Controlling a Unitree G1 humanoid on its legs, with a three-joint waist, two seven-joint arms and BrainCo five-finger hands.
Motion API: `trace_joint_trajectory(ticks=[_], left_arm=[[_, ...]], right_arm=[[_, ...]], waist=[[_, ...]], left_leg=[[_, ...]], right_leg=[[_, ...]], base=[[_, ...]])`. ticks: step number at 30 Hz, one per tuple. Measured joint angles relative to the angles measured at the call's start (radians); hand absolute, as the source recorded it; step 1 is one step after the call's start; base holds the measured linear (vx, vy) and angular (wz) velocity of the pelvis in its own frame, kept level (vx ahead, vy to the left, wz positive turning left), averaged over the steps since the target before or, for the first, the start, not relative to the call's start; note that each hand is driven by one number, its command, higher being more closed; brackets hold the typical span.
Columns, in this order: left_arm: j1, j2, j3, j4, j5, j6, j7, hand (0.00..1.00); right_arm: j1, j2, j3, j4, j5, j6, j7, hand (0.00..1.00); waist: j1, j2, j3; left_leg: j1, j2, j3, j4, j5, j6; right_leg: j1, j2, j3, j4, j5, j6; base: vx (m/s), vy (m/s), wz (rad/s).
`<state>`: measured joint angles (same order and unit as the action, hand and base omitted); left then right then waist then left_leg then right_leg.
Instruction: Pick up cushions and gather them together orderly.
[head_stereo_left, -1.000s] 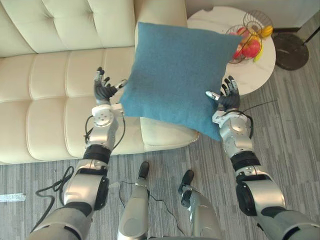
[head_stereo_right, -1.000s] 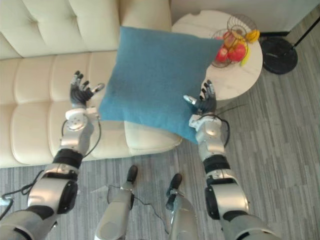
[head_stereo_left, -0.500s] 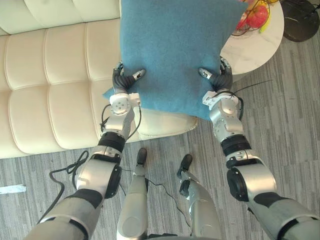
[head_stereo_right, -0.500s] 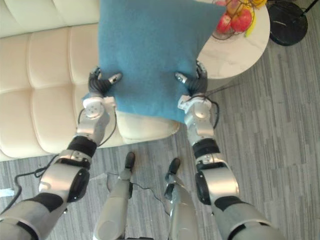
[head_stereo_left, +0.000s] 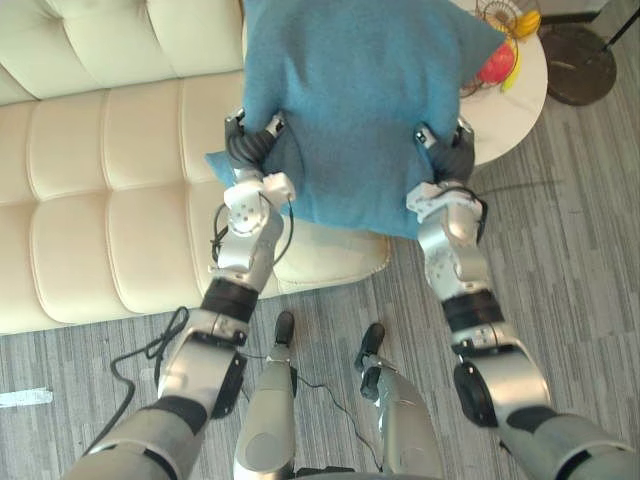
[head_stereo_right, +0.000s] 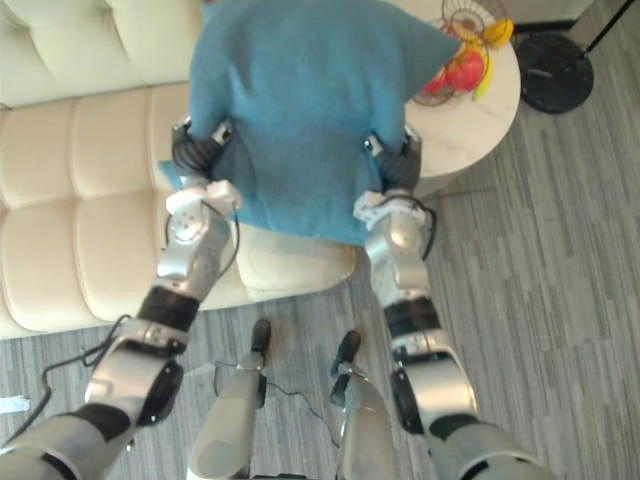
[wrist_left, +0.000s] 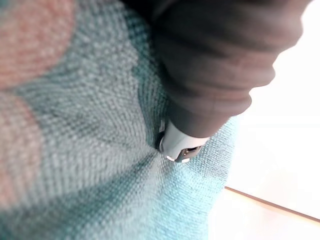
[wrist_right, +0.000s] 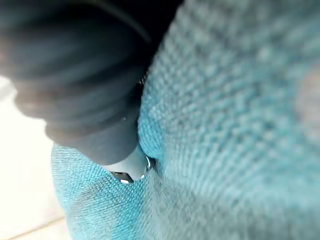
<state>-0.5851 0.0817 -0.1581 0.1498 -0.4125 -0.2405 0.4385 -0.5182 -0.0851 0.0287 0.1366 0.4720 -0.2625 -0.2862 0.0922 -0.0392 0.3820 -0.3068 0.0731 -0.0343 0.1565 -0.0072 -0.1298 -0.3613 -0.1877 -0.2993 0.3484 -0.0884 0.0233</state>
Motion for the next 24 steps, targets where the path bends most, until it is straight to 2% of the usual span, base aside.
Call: trace_joint_trajectory(ticks=[2,5,6,7,11,12,13,14,15,16,17,18,20,21,22,23,24], left_arm=[[0.135,-0.027,-0.02,-0.115,0.023,-0.02,0.0,1.0],[0.297,-0.041,-0.064,-0.201,0.04,-0.024,0.0,1.0],[0.335,-0.042,-0.077,-0.205,0.04,-0.024,0.0,1.0],[0.399,-0.041,-0.097,-0.213,0.039,-0.024,-0.001,1.0],[0.509,-0.041,-0.131,-0.245,0.039,-0.024,-0.006,1.0],[0.536,-0.041,-0.145,-0.248,0.039,-0.026,-0.006,1.0],[0.542,-0.041,-0.15,-0.248,0.039,-0.027,-0.007,1.0],[0.554,-0.04,-0.156,-0.248,0.039,-0.027,-0.01,1.0],[0.562,-0.038,-0.157,-0.248,0.039,-0.027,-0.012,1.0],[0.565,-0.037,-0.157,-0.248,0.039,-0.028,-0.013,1.0],[0.577,-0.036,-0.157,-0.248,0.039,-0.032,-0.013,1.0],[0.581,-0.036,-0.158,-0.249,0.039,-0.032,-0.013,1.0],[0.592,-0.035,-0.179,-0.251,0.038,-0.033,-0.014,1.0],[0.593,-0.035,-0.184,-0.251,0.038,-0.033,-0.014,1.0],[0.6,-0.035,-0.194,-0.252,0.038,-0.033,-0.014,1.0],[0.602,-0.035,-0.195,-0.254,0.038,-0.033,-0.014,1.0],[0.605,-0.034,-0.199,-0.259,0.038,-0.033,-0.015,1.0]], right_arm=[[0.111,0.023,0.041,-0.078,-0.006,-0.027,0.0,1.0],[0.248,0.051,0.068,-0.132,-0.042,-0.04,0.004,1.0],[0.28,0.05,0.075,-0.132,-0.043,-0.039,0.007,1.0],[0.336,0.045,0.093,-0.132,-0.044,-0.039,0.011,1.0],[0.436,0.043,0.11,-0.167,-0.104,-0.033,0.026,1.0],[0.459,0.041,0.111,-0.172,-0.132,-0.032,0.033,1.0],[0.465,0.04,0.111,-0.173,-0.142,-0.032,0.033,1.0],[0.475,0.039,0.111,-0.173,-0.161,-0.028,0.034,1.0],[0.476,0.039,0.111,-0.173,-0.18,-0.023,0.034,1.0],[0.476,0.039,0.112,-0.173,-0.192,-0.022,0.034,1.0],[0.476,0.032,0.123,-0.173,-0.198,-0.022,0.033,1.0],[0.476,0.029,0.127,-0.173,-0.198,-0.022,0.033,1.0],[0.497,0.003,0.132,-0.193,-0.198,-0.021,0.033,1.0],[0.5,-0.002,0.132,-0.196,-0.198,-0.021,0.031,1.0],[0.501,-0.011,0.132,-0.201,-0.198,-0.022,0.03,1.0],[0.501,-0.013,0.132,-0.202,-0.198,-0.022,0.03,1.0],[0.499,-0.019,0.13,-0.202,-0.198,-0.024,0.029,1.0]], waist=[[-0.005,0.0,-0.033],[-0.006,0.007,-0.088],[-0.007,0.009,-0.102],[-0.008,0.009,-0.144],[-0.011,0.01,-0.181],[-0.016,0.014,-0.199],[-0.023,0.016,-0.205],[-0.038,0.015,-0.225],[-0.037,0.012,-0.236],[-0.035,0.012,-0.244],[-0.026,0.022,-0.276],[-0.024,0.031,-0.282],[-0.032,0.065,-0.305],[-0.033,0.069,-0.309],[-0.032,0.075,-0.312],[-0.032,0.077,-0.314],[-0.042,0.084,-0.321]], left_leg=[[0.029,-0.001,0.006,-0.005,-0.009,-0.002],[0.09,-0.007,0.018,-0.037,-0.008,-0.002],[0.118,-0.009,0.02,-0.052,-0.008,-0.002],[0.144,-0.013,0.023,-0.068,-0.008,-0.002],[0.215,-0.027,0.018,-0.082,-0.017,0.011],[0.222,-0.031,-0.006,-0.079,-0.023,0.019],[0.226,-0.032,-0.015,-0.076,-0.024,0.021],[0.231,-0.036,-0.043,-0.074,-0.026,0.024],[0.239,-0.039,-0.062,-0.073,-0.026,0.023],[0.238,-0.039,-0.067,-0.072,-0.027,0.025],[0.216,-0.038,-0.093,-0.071,-0.021,0.013],[0.205,-0.034,-0.105,-0.071,-0.016,0.008],[0.17,-0.019,-0.202,-0.069,0.022,-0.022],[0.165,-0.019,-0.219,-0.071,0.029,-0.027],[0.161,-0.017,-0.237,-0.099,0.073,-0.027],[0.156,-0.018,-0.235,-0.105,0.087,-0.027],[0.129,-0.028,-0.2,-0.151,0.184,0.003]], right_leg=[[0.018,-0.003,0.003,0.015,-0.02,0.0],[0.06,-0.002,0.01,0.01,-0.031,0.006],[0.079,-0.004,0.012,0.01,-0.036,0.009],[0.095,-0.007,0.016,0.01,-0.045,0.016],[0.154,-0.014,0.035,0.034,-0.074,0.029],[0.154,-0.004,0.124,0.077,-0.083,0.04],[0.154,0.002,0.166,0.088,-0.085,0.043],[0.159,0.027,0.294,0.11,-0.097,0.063],[0.185,0.042,0.369,0.099,-0.114,0.087],[0.194,0.042,0.376,0.087,-0.122,0.093],[0.221,0.048,0.356,0.02,-0.144,0.079],[0.225,0.054,0.341,0.01,-0.137,0.074],[0.246,0.067,0.243,-0.01,-0.13,0.061],[0.249,0.067,0.224,-0.012,-0.131,0.059],[0.259,0.063,0.172,-0.003,-0.14,0.043],[0.26,0.06,0.159,-0.003,-0.14,0.043],[0.256,0.038,0.104,-0.012,-0.132,0.026]], base=[[0.08,-0.019,-0.02],[0.12,0.001,-0.09],[0.12,0.004,-0.06],[0.08,0.002,-0.04],[0.04,-0.017,0.08],[-0.04,-0.02,0.24],[-0.05,-0.078,0.56],[-0.02,-0.084,0.61],[-0.03,-0.11,0.57],[-0.07,-0.137,0.44],[-0.08,-0.127,0.36],[-0.1,-0.14,0.67],[-0.07,-0.101,0.99],[-0.07,-0.111,1.19],[-0.08,-0.076,0.83],[-0.14,-0.074,1.29],[-0.09,-0.03,1.0]])
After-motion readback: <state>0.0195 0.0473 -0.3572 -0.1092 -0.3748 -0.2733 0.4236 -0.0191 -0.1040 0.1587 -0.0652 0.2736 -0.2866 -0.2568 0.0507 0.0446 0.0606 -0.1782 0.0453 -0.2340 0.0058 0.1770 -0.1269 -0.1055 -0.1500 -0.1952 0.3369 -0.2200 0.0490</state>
